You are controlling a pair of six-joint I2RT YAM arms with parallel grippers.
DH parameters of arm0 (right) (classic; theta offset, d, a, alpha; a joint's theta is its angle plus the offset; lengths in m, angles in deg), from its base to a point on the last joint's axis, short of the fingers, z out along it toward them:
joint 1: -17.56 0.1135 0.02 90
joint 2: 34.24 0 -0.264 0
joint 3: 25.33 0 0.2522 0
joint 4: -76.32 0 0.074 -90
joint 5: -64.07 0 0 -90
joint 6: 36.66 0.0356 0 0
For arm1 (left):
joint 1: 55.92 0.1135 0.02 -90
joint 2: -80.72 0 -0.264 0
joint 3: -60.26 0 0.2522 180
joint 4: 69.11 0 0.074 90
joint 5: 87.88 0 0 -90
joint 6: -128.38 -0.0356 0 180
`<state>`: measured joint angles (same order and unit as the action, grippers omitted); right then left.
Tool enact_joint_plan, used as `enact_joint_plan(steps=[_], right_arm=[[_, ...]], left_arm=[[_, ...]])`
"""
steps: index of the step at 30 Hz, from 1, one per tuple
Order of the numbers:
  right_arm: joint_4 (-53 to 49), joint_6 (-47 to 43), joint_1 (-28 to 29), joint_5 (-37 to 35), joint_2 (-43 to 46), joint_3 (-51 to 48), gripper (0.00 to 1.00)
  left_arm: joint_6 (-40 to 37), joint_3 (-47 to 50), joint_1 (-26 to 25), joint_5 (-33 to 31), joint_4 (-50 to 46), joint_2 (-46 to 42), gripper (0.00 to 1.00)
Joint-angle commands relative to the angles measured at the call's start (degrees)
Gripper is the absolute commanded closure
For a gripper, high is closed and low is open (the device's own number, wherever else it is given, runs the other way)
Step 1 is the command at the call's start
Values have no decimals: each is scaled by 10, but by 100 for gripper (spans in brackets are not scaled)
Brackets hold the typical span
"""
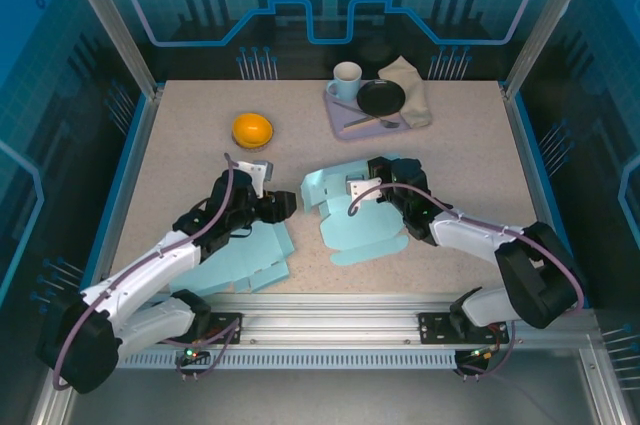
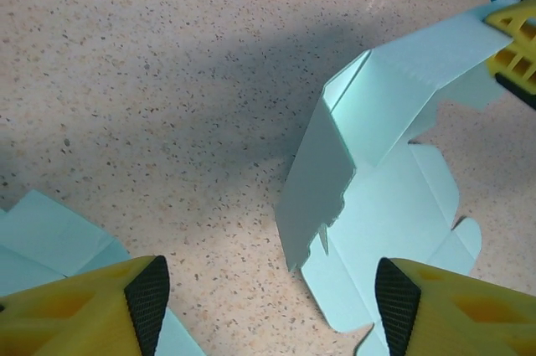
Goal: Fold the paper box
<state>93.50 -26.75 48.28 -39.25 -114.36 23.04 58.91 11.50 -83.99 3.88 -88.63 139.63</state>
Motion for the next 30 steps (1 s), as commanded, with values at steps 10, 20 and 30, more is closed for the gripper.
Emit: enact_joint_plan(steps=[10, 20, 30], right_arm=[[146, -11, 1, -25, -53, -14, 100], [198, 9, 14, -49, -75, -67, 100], [228, 6, 50, -108, -74, -103, 100]], left_arm=[[-89, -65, 37, -57, 54, 99, 43], [-109, -38, 36, -28, 104, 154, 47], [-150, -45, 5, 17, 115, 200, 49]])
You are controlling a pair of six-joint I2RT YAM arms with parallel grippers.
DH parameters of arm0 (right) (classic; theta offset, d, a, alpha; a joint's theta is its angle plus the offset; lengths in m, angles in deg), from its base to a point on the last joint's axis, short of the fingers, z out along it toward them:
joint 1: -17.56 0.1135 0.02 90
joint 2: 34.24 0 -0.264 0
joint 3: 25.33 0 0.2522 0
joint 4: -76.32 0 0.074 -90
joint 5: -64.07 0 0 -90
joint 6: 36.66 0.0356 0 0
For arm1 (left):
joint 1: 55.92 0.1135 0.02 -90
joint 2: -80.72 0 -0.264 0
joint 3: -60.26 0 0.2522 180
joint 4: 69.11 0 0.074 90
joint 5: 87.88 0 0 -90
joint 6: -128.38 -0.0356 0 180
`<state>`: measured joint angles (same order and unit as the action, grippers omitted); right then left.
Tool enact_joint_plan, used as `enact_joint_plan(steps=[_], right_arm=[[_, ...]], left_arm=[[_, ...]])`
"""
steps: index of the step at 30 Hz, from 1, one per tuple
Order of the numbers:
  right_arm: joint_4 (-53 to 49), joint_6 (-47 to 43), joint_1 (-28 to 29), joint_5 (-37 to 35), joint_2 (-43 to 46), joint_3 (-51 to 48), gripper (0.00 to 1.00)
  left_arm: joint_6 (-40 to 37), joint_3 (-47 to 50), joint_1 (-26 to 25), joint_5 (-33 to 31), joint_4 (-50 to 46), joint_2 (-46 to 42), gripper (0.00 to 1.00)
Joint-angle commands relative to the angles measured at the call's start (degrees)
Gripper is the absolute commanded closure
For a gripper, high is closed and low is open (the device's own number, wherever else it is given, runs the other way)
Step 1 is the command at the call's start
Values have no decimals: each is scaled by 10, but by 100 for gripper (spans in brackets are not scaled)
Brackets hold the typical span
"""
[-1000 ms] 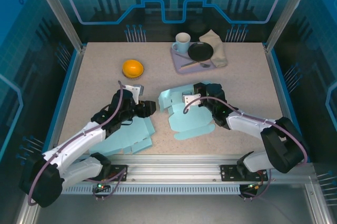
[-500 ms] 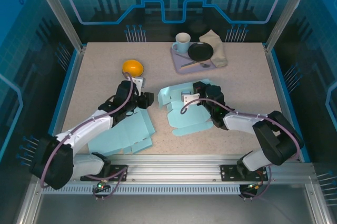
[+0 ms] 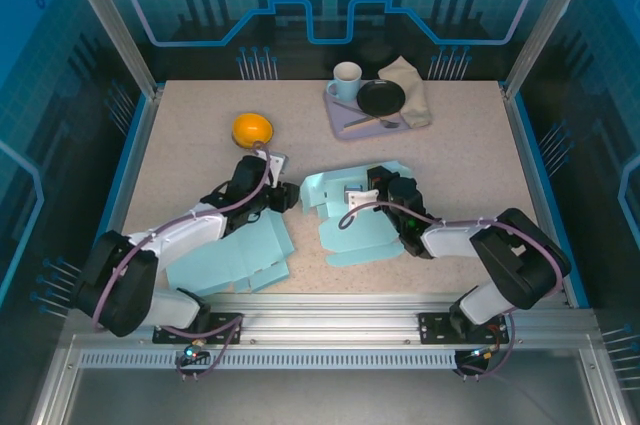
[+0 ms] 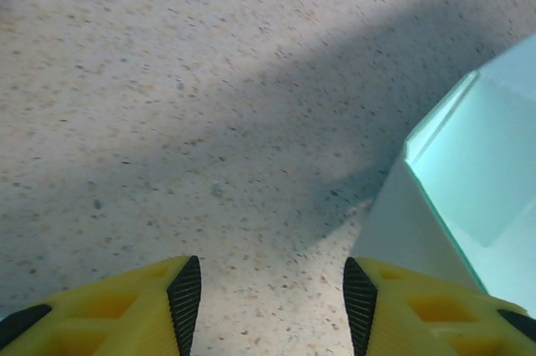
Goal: Fold the paper box
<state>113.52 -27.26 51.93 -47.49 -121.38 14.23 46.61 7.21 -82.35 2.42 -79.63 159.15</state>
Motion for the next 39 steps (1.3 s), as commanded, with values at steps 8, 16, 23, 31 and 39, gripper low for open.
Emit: enact_joint_plan(steps=[8, 16, 23, 31, 39], right_arm=[[17, 14, 19, -32, 19, -21, 100], [0, 2, 40, -45, 34, -29, 100], [-17, 0, 62, -67, 45, -42, 100], [-42, 1, 70, -79, 57, -48, 100], [-102, -4, 76, -80, 106, -53, 100]], left_arm=[[-41, 24, -32, 42, 45, -1, 50], [-59, 4, -66, 44, 35, 18, 50], [-50, 12, -77, 49, 54, 24, 52], [-46, 17, -109, 52, 58, 18, 54], [-45, 39, -115, 14, 32, -11, 55]])
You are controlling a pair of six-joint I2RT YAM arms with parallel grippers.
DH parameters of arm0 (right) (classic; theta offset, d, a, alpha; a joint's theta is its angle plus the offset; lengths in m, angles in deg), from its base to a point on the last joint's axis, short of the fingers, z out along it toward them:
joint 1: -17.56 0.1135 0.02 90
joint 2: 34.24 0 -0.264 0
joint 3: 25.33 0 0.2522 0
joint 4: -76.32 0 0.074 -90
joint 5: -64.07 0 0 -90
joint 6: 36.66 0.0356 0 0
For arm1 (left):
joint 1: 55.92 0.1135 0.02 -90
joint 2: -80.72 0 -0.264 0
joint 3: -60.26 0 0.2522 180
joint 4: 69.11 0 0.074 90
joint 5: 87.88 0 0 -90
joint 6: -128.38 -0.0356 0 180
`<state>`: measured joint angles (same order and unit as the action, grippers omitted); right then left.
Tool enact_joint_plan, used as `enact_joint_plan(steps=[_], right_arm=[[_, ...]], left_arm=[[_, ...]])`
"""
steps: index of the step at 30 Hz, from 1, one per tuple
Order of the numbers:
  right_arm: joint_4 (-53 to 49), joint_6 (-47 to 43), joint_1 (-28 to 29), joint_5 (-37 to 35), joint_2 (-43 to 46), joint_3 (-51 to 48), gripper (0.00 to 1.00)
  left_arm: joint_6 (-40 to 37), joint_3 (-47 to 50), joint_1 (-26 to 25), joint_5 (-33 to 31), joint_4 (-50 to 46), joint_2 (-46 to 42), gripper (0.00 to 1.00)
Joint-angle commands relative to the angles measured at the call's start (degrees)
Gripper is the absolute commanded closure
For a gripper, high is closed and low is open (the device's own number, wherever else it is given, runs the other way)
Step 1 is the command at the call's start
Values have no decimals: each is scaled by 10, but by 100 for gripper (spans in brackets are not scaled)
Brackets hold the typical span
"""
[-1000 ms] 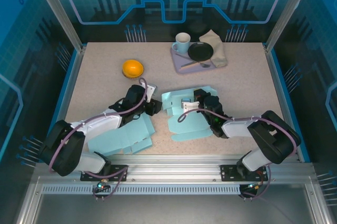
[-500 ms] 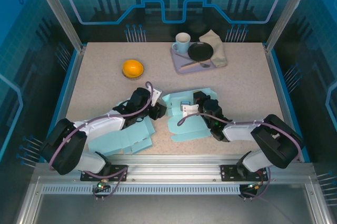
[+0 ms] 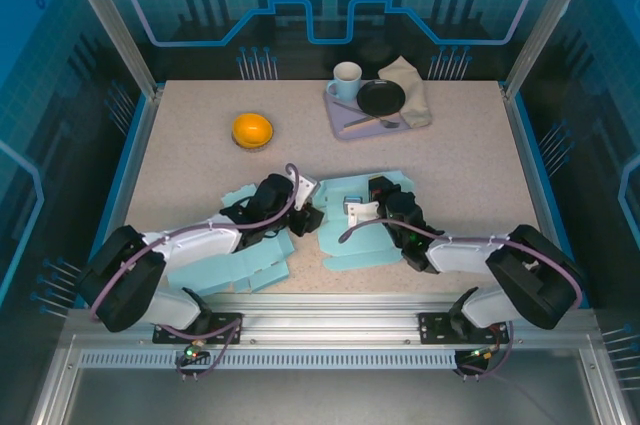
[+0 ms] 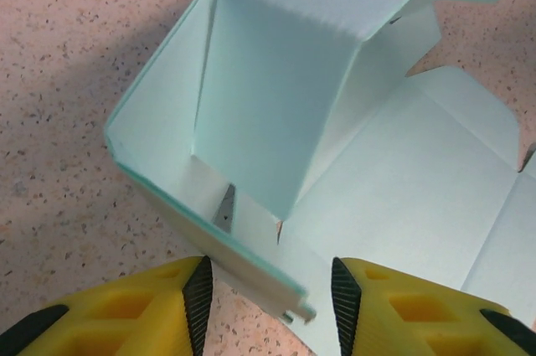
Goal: Fold the paper box
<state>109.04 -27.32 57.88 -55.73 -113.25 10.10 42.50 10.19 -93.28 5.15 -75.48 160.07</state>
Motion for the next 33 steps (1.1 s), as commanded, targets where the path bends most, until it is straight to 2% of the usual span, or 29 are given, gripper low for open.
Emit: enact_joint_plan(steps=[1, 4, 10, 14, 18, 25, 29, 33], right_arm=[[-74, 1, 19, 7, 36, -12, 100], [-89, 13, 23, 10, 50, -7, 100], [-54, 66, -8, 28, 54, 39, 100], [-27, 67, -29, 41, 19, 69, 100], [12, 74, -30, 34, -41, 67, 100], [101, 96, -21, -19, -165, 34, 100], [110, 85, -7, -29, -163, 16, 100], [109, 96, -1, -35, -126, 15, 100]], left_arm=[[-5, 12, -5, -27, -15, -24, 56], [-2, 25, -5, -69, -12, -48, 58], [13, 32, 2, -83, -2, -148, 57], [20, 27, 24, -103, -4, -195, 57], [30, 36, 42, -155, -4, -201, 58], [38, 65, 46, -162, 7, -197, 58], [40, 73, 48, -154, 8, -198, 59], [49, 81, 48, -152, 7, -198, 59]])
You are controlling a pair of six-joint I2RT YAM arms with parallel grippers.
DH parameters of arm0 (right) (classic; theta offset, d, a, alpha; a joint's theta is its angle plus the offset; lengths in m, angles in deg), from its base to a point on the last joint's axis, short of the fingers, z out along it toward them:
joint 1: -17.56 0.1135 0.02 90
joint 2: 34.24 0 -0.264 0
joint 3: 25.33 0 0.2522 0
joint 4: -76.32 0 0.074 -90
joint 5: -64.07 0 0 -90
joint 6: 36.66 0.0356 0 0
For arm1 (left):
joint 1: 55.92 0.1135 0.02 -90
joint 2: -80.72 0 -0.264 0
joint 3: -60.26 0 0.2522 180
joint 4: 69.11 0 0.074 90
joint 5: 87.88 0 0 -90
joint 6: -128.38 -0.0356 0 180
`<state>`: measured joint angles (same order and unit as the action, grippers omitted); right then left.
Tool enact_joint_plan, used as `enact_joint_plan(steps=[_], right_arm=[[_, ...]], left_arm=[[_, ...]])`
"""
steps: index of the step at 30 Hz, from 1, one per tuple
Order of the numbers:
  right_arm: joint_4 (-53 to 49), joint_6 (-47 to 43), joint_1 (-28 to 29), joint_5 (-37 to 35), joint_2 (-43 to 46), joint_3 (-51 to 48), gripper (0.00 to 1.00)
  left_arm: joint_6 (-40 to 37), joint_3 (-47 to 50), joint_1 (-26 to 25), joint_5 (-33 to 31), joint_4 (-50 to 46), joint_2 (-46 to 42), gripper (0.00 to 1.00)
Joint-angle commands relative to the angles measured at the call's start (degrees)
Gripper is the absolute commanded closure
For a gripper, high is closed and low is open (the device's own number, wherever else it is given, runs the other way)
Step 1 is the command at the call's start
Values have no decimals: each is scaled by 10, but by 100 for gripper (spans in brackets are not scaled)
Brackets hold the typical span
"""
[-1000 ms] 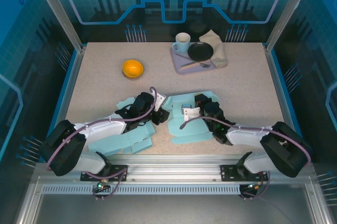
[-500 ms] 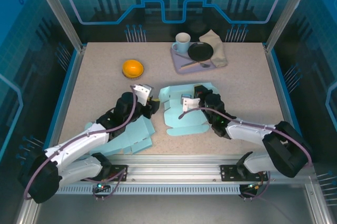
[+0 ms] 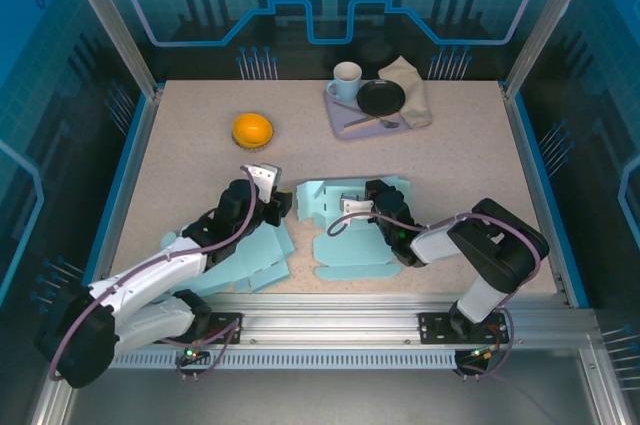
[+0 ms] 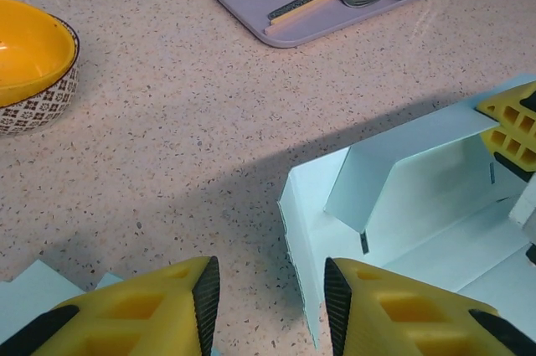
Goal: Fold the paper box
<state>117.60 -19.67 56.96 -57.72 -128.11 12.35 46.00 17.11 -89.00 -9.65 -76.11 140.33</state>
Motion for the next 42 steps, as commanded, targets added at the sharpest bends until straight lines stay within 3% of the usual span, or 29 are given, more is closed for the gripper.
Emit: enact_joint_plan(steps=[1, 6, 10, 17, 20, 24, 28, 32, 36, 42], right_arm=[[21, 23, 5, -15, 35, 1, 100], [-18, 27, -6, 18, 82, 60, 100], [-151, 63, -28, 111, 128, 98, 100], [-195, 46, -39, 145, 152, 99, 100], [-199, 34, -39, 145, 155, 90, 100], [-204, 40, -39, 146, 169, 88, 100], [-193, 21, -35, 143, 175, 82, 100], [-186, -26, -7, 130, 160, 58, 100], [-154, -44, 34, 86, 128, 18, 100], [-144, -33, 86, 42, 93, -19, 100]], left_arm=[[15, 13, 5, -7, 14, 0, 59], [12, -6, 11, 3, 4, 7, 55], [-7, -49, 21, 33, -5, 53, 36], [-32, -104, 32, 47, 32, 123, 37], [-43, -132, 31, 70, 35, 146, 43], [-64, -150, 29, 82, 32, 182, 69], [-102, -142, 4, 55, 52, 200, 84], [-151, -136, -32, -37, 75, 236, 90], [-153, -100, -58, -134, 124, 265, 95], [-115, -28, -66, -146, 168, 259, 94]])
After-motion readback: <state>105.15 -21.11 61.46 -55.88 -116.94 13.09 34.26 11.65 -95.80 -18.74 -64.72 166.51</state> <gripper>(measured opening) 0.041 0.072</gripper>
